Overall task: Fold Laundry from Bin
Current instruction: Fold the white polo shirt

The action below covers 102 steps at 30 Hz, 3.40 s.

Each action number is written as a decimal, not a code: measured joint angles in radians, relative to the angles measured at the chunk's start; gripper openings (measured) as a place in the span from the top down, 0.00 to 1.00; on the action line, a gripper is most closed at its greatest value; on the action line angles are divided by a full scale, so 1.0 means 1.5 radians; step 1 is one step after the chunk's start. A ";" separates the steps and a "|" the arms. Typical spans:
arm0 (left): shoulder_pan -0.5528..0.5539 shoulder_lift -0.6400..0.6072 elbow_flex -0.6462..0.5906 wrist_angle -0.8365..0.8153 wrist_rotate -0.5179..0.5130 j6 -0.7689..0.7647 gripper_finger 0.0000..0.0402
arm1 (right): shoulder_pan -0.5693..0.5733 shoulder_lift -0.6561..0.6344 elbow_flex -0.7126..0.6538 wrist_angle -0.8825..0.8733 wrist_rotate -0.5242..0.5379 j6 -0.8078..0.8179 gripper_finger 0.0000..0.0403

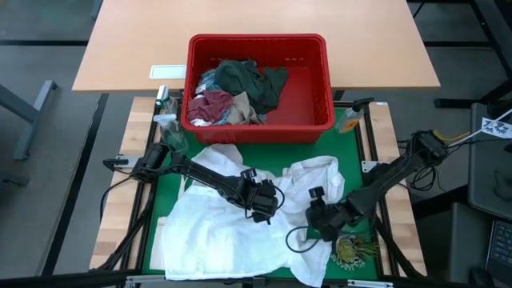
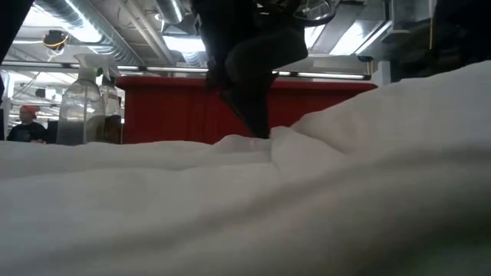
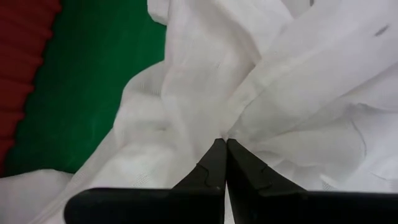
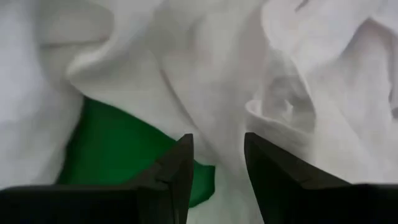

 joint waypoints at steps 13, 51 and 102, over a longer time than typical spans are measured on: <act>0.000 0.000 0.000 0.002 0.000 0.000 1.00 | -0.009 0.029 0.000 0.027 -0.032 -0.069 0.64; 0.000 0.000 0.000 0.056 -0.004 0.011 0.85 | -0.010 0.026 0.000 0.008 -0.046 -0.065 0.99; -0.308 -0.057 -0.156 -0.030 0.260 -0.450 0.76 | 0.139 0.022 0.130 -0.379 -0.434 0.191 1.00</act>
